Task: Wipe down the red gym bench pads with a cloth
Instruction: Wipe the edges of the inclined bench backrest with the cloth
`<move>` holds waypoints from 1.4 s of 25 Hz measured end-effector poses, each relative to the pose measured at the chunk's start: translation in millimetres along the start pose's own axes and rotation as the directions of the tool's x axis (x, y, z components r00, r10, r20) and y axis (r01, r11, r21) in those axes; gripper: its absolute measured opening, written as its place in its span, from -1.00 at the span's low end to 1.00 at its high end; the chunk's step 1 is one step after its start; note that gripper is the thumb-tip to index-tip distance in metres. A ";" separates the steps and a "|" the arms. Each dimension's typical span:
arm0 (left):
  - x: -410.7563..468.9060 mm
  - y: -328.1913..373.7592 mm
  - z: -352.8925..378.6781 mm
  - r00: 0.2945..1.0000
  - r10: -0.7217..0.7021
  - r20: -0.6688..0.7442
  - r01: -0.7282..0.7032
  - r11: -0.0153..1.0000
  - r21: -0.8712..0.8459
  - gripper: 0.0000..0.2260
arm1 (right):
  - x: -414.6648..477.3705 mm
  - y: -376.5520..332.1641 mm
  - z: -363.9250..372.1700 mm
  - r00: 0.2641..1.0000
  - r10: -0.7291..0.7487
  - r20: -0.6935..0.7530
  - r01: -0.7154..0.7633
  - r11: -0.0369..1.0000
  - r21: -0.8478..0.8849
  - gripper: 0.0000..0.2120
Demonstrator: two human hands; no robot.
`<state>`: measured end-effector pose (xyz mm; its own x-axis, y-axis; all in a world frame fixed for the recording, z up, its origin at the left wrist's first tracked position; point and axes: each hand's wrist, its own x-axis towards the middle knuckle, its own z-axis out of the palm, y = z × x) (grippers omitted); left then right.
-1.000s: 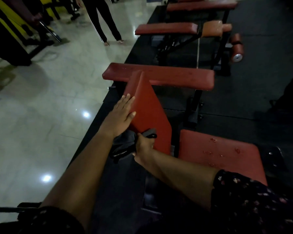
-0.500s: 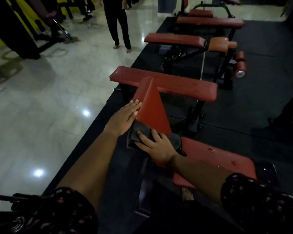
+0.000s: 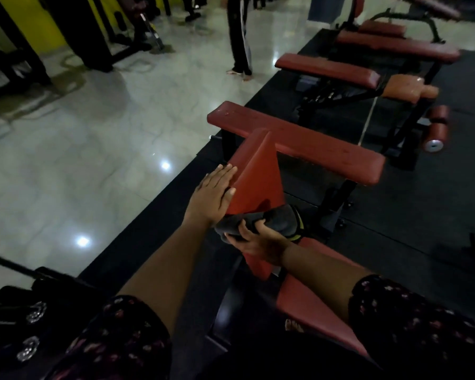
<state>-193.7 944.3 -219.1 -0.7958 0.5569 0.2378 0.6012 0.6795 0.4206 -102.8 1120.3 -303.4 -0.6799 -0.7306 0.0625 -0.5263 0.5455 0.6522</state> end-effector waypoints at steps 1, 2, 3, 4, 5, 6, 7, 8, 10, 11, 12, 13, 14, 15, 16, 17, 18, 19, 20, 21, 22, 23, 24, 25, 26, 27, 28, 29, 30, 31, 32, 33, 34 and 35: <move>-5.7 4.3 4.9 0.995 -0.079 -0.056 0.077 0.996 -0.041 -0.45 | -0.6 6.4 2.6 0.997 -0.006 -0.071 0.005 1.000 -0.015 -0.58; -11.1 6.4 9.9 0.983 -0.160 -0.095 0.152 0.985 -0.078 -0.43 | -0.6 13.1 4.4 0.989 -0.008 -0.148 0.004 1.000 -0.025 -0.57; -16.3 6.8 13.4 0.968 -0.223 -0.119 0.211 0.972 -0.101 -0.42 | 0.5 22.1 3.3 0.980 -0.002 -0.198 -0.001 1.000 -0.014 -0.58; -20.5 4.9 15.3 0.959 -0.254 -0.129 0.242 0.965 -0.104 -0.41 | 2.9 31.6 1.8 0.966 -0.001 -0.260 0.000 1.000 -0.001 -0.59; -23.9 1.3 15.6 0.957 -0.257 -0.133 0.245 0.964 -0.098 -0.41 | 4.8 41.2 -1.4 0.954 -0.011 -0.298 0.018 1.000 0.020 -0.61; -27.1 -2.2 14.0 0.958 -0.251 -0.140 0.241 0.967 -0.087 -0.42 | 5.7 51.3 -3.9 0.940 -0.039 -0.339 0.051 0.998 0.028 -0.63; -28.7 -6.0 13.0 0.957 -0.246 -0.151 0.238 0.969 -0.066 -0.44 | 4.9 62.8 -6.3 0.929 -0.072 -0.362 0.087 0.996 0.025 -0.66; -30.4 -8.6 12.0 0.956 -0.244 -0.164 0.241 0.970 -0.038 -0.45 | 4.0 74.4 -8.2 0.920 -0.096 -0.379 0.112 0.994 0.019 -0.67; -33.6 -11.5 11.8 0.943 -0.268 -0.198 0.273 0.962 -0.002 -0.46 | 2.9 99.4 -11.6 0.914 -0.107 -0.392 0.127 0.992 0.026 -0.58; -35.2 -11.5 12.4 0.934 -0.287 -0.215 0.294 0.956 0.001 -0.44 | 3.4 114.1 -15.8 0.930 -0.056 -0.364 0.092 0.992 0.081 -0.55; -35.5 -7.8 12.0 0.928 -0.298 -0.223 0.305 0.952 0.000 -0.41 | 5.0 131.4 -21.0 0.947 0.043 -0.319 0.010 0.987 0.163 -0.53; -34.0 -1.2 11.5 0.927 -0.302 -0.221 0.309 0.951 -0.003 -0.39 | 8.1 153.1 -23.6 0.953 0.190 -0.238 -0.125 0.956 0.264 -0.50; -30.2 6.2 11.1 0.929 -0.306 -0.209 0.312 0.950 -0.004 -0.38 | 11.6 178.7 -22.3 0.932 0.353 -0.083 -0.297 0.874 0.384 -0.48; -25.2 14.9 11.4 0.928 -0.315 -0.197 0.322 0.947 0.002 -0.38 | 12.0 204.7 -19.2 0.883 0.459 0.099 -0.448 0.761 0.470 -0.48; -19.1 25.0 12.0 0.924 -0.331 -0.192 0.340 0.940 0.016 -0.38 | 11.8 227.3 -16.1 0.841 0.476 0.256 -0.536 0.673 0.510 -0.48; -13.1 33.5 13.8 0.919 -0.345 -0.189 0.356 0.934 0.028 -0.38 | 12.2 240.7 -15.7 0.821 0.469 0.324 -0.569 0.631 0.528 -0.47; -7.8 40.3 15.5 0.915 -0.356 -0.190 0.368 0.929 0.031 -0.37 | 15.5 242.9 -18.6 0.823 0.464 0.328 -0.566 0.618 0.545 -0.47; -3.7 44.3 17.6 0.906 -0.373 -0.199 0.385 0.923 0.025 -0.36 | 21.3 235.0 -22.1 0.854 0.444 0.271 -0.513 0.632 0.581 -0.47; -1.7 45.4 19.6 0.894 -0.397 -0.207 0.408 0.913 0.013 -0.34 | 29.0 218.9 -27.9 0.899 0.390 0.200 -0.426 0.671 0.607 -0.48; -1.4 45.1 20.5 0.879 -0.427 -0.210 0.437 0.899 0.000 -0.31 | 36.1 197.7 -33.1 0.944 0.302 0.131 -0.316 0.723 0.615 -0.49; -1.8 44.7 20.7 0.866 -0.454 -0.210 0.464 0.886 -0.004 -0.28 | 41.3 179.9 -38.4 0.970 0.230 0.076 -0.228 0.759 0.610 -0.50; -2.0 44.4 21.6 0.858 -0.464 -0.219 0.476 0.879 0.006 -0.27 | 44.6 173.9 -35.8 0.976 0.210 0.056 -0.201 0.776 0.598 -0.51; -1.9 44.4 22.4 0.862 -0.444 -0.244 0.465 0.884 0.037 -0.28 | 45.2 181.4 -28.2 0.972 0.232 0.046 -0.215 0.784 0.582 -0.52; -0.5 44.7 23.1 0.873 -0.407 -0.268 0.442 0.893 0.088 -0.32 | 44.8 197.4 -15.0 0.957 0.283 0.065 -0.270 0.784 0.559 -0.51; 1.7 46.0 23.1 0.890 -0.365 -0.274 0.415 0.897 0.152 -0.35 | 42.7 216.5 0.4 0.934 0.339 0.116 -0.346 0.770 0.537 -0.52; 4.7 47.6 22.0 0.911 -0.329 -0.250 0.385 0.897 0.220 -0.38 | 39.1 236.2 14.0 0.898 0.400 0.186 -0.435 0.737 0.517 -0.52; 9.1 50.0 20.2 0.927 -0.310 -0.212 0.362 0.889 0.281 -0.41 | 37.5 252.4 26.0 0.849 0.461 0.258 -0.525 0.681 0.511 -0.52; 14.1 52.6 19.1 0.934 -0.311 -0.174 0.353 0.876 0.330 -0.43 | 38.4 261.0 33.4 0.803 0.506 0.315 -0.592 0.615 0.522 -0.50; 19.7 54.7 17.8 0.936 -0.322 -0.144 0.352 0.859 0.372 -0.43 | 41.5 261.6 34.5 0.783 0.521 0.340 -0.615 0.568 0.547 -0.48; 26.5 57.2 16.1 0.937 -0.331 -0.115 0.348 0.842 0.412 -0.41 | 45.5 255.6 32.7 0.802 0.507 0.317 -0.588 0.571 0.573 -0.47; 35.1 59.5 14.6 0.939 -0.335 -0.077 0.332 0.827 0.453 -0.38 | 47.9 246.9 30.5 0.845 0.470 0.256 -0.521 0.615 0.591 -0.46; 44.9 61.2 13.4 0.943 -0.330 -0.030 0.302 0.817 0.492 -0.35 | 47.8 239.9 30.2 0.888 0.418 0.190 -0.442 0.665 0.602 -0.45; 55.3 61.5 12.8 0.945 -0.326 0.019 0.269 0.810 0.521 -0.33 | 45.8 238.1 33.1 0.909 0.392 0.144 -0.393 0.688 0.610 -0.44; 66.0 60.1 12.5 0.943 -0.325 0.065 0.243 0.811 0.533 -0.31 | 44.3 241.1 41.4 0.905 0.404 0.136 -0.393 0.671 0.629 -0.43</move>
<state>-209.1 1027.9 -189.1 -0.9416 0.3353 0.0310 0.3327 0.9406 -0.0678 -280.9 1236.5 -174.7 -0.8969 -0.3852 0.2174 -0.4066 0.9115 -0.0624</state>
